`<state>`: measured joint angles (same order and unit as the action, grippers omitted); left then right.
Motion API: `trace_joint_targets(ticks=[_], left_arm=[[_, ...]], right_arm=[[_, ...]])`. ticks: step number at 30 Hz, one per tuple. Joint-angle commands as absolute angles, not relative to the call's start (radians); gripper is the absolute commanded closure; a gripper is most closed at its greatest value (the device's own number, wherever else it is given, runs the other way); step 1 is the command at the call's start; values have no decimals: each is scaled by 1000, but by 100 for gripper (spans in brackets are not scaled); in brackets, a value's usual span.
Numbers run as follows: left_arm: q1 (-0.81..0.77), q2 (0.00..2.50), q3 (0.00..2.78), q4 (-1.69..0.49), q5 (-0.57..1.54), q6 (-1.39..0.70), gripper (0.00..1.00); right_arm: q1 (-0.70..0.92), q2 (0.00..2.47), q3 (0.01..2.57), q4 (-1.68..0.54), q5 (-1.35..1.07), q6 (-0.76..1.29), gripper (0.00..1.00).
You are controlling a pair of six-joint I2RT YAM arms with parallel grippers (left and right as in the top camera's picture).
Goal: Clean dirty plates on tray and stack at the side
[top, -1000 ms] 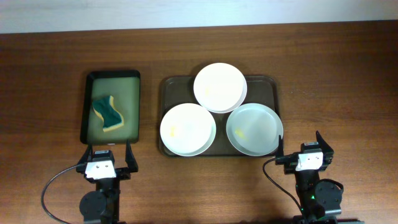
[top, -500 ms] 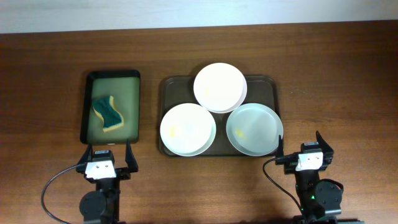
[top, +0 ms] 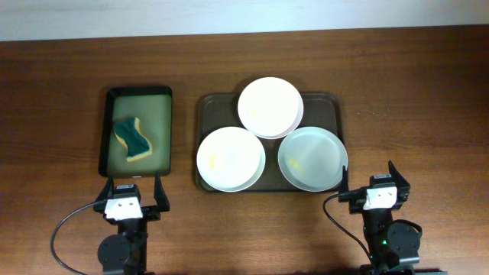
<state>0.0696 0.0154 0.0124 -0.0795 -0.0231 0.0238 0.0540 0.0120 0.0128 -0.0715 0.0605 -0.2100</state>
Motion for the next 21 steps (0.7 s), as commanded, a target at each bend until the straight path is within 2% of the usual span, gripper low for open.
trace_joint_targets(ticks=[1,4,6,8,10,11,14,18,21], left_arm=[[66,5,9,-84,-15,43,1],[66,5,9,-21,99,35,1],[66,5,9,168,233,36,1],[66,6,9,417,237,105,1],[66,19,15,559,237,196,1],[67,43,47,564,236,245,1],[67,203,245,349,204,324,1],[67,595,582,14,14,316,1],[66,953,854,-202,139,316,1]], right_arm=[[58,8,6,-75,83,-210,2],[58,8,6,-75,83,-209,2],[58,8,6,-75,83,-209,2],[58,8,6,-75,83,-209,2],[58,8,6,-75,83,-210,2],[58,8,6,-75,83,-209,2],[58,8,6,-75,83,-209,2],[58,8,6,-75,83,-209,2],[58,8,6,-75,83,-209,2]])
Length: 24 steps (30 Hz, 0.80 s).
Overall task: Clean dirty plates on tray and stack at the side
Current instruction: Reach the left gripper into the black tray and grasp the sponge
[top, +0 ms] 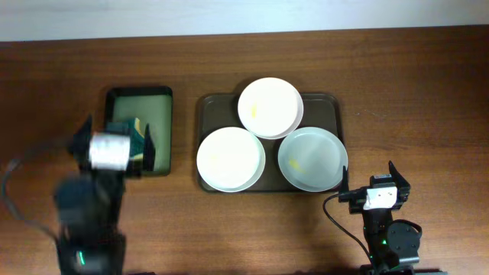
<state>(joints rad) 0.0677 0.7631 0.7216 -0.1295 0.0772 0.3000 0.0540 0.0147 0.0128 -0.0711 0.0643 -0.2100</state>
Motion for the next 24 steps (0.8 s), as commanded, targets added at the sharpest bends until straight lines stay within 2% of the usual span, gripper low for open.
trace_joint_targets(ticks=[1,4,7,9,15,18,24], left_arm=[[67,1053,913,-241,210,316,1],[99,1259,1069,-363,186,182,1],[239,1455,1314,-651,191,112,0],[307,1532,1386,-744,242,97,1],[347,1643,1388,-788,448,97,1],[347,1723,1387,-787,438,31,1],[347,1835,1388,-788,453,30,1]], right_arm=[[58,8,6,-74,83,-209,2],[58,8,6,-75,83,-209,2],[58,8,6,-75,83,-209,2],[58,8,6,-74,83,-209,2],[58,8,6,-75,83,-209,2],[58,8,6,-74,83,-209,2],[58,8,6,-74,83,-209,2]])
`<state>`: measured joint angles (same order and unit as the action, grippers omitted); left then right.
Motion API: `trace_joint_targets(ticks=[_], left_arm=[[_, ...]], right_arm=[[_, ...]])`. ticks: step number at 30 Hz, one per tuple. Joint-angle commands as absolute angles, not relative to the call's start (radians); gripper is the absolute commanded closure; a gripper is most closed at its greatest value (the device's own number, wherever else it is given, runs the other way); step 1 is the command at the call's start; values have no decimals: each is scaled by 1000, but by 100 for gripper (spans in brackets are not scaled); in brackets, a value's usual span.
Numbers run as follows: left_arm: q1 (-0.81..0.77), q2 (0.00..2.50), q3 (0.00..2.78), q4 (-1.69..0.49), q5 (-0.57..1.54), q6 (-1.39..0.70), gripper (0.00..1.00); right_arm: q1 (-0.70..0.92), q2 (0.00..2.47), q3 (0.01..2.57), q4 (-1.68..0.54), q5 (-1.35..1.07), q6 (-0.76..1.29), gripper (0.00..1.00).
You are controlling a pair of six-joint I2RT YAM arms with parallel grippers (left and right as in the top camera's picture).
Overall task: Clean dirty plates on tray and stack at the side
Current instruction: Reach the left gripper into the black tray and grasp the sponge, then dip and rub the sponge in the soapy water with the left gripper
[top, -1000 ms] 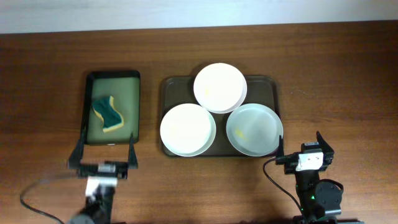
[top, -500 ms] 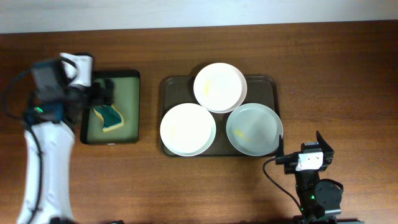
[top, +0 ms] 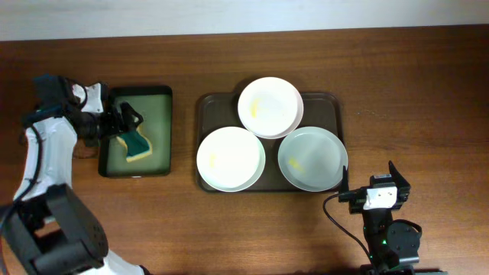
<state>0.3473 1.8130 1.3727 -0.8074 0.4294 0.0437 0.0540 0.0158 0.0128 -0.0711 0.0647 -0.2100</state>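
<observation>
Three white plates lie on the brown tray (top: 330,99) in the overhead view: a far plate (top: 270,107), a near left plate (top: 231,158) and a greyer near right plate (top: 312,158), each with a faint yellow smear. A green and yellow sponge (top: 139,147) lies in the small dark green tray (top: 164,95) to the left. My left gripper (top: 127,122) reaches in from the left, low over the sponge's far end, fingers spread open. Whether they touch the sponge cannot be told. My right gripper (top: 372,178) stands open near the front right.
The left arm (top: 47,145) runs along the table's left side, its base at the front left corner. The right arm's base (top: 390,237) sits at the front edge. Bare wooden table lies behind and to the right of the brown tray.
My left gripper has moved from above the green tray's near left side to a low position over the sponge's far end, the arm now reaching in from the left. The right arm has not moved.
Both grippers first stood open at the front edge, with the sponge lying uncovered in the green tray. Then my left arm was raised over the tray's near left side. Now its gripper is open over the sponge. The plates have stayed in place.
</observation>
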Motion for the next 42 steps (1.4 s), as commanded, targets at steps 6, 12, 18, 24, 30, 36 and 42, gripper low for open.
trace_joint_targets(ticks=[6,12,18,24,30,36,42], left_arm=[[297,1844,1387,-776,176,-112,8],[159,1914,1387,-775,-150,-263,9],[204,1994,1387,-775,-51,-265,3],[215,2001,1357,-787,8,-241,21],[215,2007,1322,-777,4,-233,12],[215,2033,1322,-749,4,-161,52],[215,2032,1324,-749,33,-163,100]], right_arm=[[58,8,6,-74,83,-209,2],[58,8,6,-74,83,-209,2],[58,8,6,-74,83,-209,2],[58,8,6,-74,83,-209,2],[58,8,6,-75,83,-209,2],[58,8,6,-75,83,-209,2],[58,8,6,-75,83,-209,2]])
